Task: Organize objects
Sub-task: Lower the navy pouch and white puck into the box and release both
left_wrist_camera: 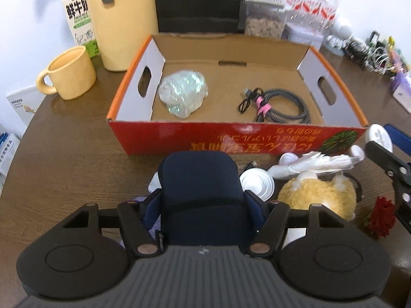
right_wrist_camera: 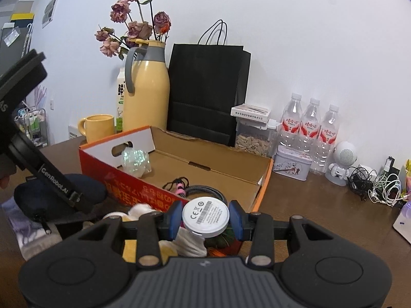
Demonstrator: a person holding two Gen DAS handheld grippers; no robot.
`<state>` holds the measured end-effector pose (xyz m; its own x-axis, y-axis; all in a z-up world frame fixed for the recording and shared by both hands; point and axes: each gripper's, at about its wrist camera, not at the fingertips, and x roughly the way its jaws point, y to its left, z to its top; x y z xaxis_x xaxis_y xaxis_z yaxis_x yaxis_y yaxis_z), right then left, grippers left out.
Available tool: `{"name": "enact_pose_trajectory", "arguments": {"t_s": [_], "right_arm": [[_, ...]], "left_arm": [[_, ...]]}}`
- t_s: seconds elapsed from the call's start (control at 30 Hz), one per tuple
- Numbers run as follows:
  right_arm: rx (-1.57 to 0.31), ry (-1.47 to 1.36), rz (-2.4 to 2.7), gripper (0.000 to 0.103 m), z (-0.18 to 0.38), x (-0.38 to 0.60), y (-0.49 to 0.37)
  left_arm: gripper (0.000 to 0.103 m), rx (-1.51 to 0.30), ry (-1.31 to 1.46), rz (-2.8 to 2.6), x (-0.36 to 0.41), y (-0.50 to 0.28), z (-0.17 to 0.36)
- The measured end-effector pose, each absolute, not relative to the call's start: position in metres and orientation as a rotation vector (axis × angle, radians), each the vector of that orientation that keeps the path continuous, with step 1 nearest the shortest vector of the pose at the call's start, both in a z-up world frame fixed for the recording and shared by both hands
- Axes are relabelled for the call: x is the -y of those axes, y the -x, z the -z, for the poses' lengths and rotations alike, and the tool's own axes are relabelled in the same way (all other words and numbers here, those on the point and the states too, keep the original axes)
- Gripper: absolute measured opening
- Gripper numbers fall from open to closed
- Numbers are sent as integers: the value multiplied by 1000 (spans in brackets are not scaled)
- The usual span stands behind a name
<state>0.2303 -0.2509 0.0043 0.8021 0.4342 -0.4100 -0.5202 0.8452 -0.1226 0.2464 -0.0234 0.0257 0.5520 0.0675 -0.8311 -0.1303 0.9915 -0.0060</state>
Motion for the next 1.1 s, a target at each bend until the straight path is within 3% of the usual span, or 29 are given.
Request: {"name": "enact_pose_trajectory", "arguments": {"t_s": [0.27, 0.53, 0.83, 1.1], "right_arm": [[-353, 234, -515, 38, -21, 229, -229], [-350, 205, -512, 38, -30, 191, -255], [-411, 166, -454, 38, -20, 165, -316], [-480, 124, -377, 38, -1, 170, -360]], "left_arm": [[68, -831, 88, -34, 12, -232, -57], [68, -722, 132, 11, -4, -269, -74], [68, -688, 113, 29, -14, -347, -57], [68, -761, 66, 47, -3, -397, -22]]}}
